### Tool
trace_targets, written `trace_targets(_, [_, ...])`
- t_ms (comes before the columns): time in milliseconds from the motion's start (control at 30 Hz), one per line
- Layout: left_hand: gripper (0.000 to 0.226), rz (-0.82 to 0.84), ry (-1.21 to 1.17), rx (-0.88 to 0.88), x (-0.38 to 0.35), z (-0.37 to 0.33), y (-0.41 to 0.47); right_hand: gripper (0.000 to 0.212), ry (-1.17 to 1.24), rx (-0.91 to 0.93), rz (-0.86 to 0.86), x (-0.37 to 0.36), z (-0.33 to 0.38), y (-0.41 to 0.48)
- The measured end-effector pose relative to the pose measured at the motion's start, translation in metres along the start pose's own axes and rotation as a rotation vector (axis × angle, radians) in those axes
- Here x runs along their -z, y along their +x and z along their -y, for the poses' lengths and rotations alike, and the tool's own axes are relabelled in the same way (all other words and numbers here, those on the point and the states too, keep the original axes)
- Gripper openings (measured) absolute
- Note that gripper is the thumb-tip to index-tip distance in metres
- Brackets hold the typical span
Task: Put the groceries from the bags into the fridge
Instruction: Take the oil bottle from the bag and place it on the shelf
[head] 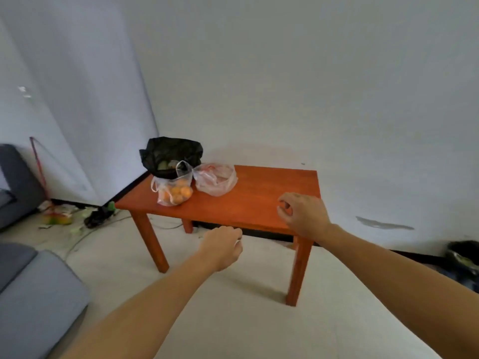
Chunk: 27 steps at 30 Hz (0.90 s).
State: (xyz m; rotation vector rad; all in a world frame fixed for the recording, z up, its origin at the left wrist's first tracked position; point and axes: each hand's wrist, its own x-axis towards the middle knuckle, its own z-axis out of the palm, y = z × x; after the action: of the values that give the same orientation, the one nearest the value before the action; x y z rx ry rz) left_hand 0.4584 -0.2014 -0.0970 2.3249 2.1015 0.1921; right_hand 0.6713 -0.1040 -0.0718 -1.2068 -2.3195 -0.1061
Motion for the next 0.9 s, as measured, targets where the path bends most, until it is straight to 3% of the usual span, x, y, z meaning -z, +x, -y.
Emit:
trace_targets(200, [0.021,-0.002,-0.027,0.236,-0.003,0.087,0.023,0.024,0.09,0.089,0.117,-0.077,0.032,0.107])
trace_targets(400, [0.022,0.033,-0.035,0.358,-0.015,0.172,0.044,0.027,0.143,0.211,0.234,-0.157,0.083,0.183])
trace_targets(600, [0.023,0.013,-0.046,0.368,-0.033,0.276,0.104,0.027,0.138,0.272,0.261,-0.237,0.122,0.269])
trace_targets(733, [0.022,0.006,-0.05,0.336,-0.032,0.352,0.151,0.014,0.125,0.215,0.227,-0.28,0.142,0.346])
trace_targets(900, [0.018,0.033,-0.065,0.304,-0.024,0.443,0.21,0.016,0.13,0.129,0.287,-0.326,0.165,0.426])
